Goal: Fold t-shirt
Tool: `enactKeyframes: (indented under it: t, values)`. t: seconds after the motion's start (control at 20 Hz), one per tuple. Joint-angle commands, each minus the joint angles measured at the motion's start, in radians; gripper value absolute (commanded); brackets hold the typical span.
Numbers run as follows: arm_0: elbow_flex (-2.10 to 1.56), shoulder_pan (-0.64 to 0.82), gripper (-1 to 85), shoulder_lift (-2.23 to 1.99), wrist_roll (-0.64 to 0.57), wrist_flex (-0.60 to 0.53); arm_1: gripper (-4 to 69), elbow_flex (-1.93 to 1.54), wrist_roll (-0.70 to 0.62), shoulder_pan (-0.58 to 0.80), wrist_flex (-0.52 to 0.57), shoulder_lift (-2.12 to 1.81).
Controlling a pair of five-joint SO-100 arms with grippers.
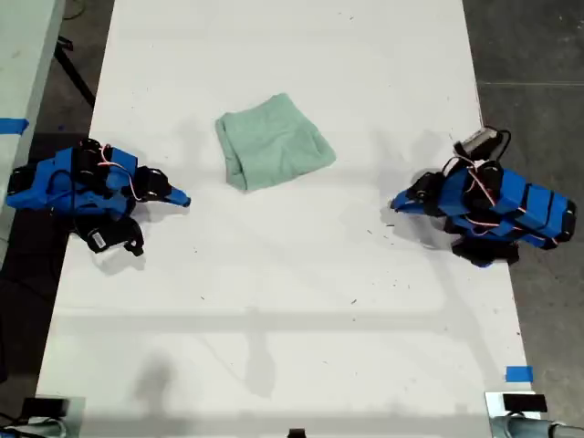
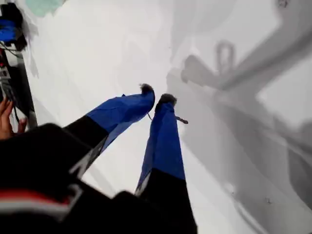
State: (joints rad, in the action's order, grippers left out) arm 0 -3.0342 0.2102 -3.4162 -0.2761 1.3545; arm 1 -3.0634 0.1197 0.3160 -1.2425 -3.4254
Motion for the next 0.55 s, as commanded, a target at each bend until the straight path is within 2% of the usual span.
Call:
enactKeyframes:
  t: [0.0, 0.05, 0.5]
  values:
    - [0.008, -0.008, 1.7, -0.006, 0.0, 0.002, 5.7, 0.006, -0.485, -0.012, 0.002, -0.008]
    - [0.008, -0.008, 1.7, -0.006, 0.0, 0.002, 5.5, 0.006, -0.741, -0.012, 0.006, -0.008]
    - [0.008, -0.008, 1.7, -0.006, 0.0, 0.002, 4.9, 0.006, -0.719, -0.014, 0.002, -0.009]
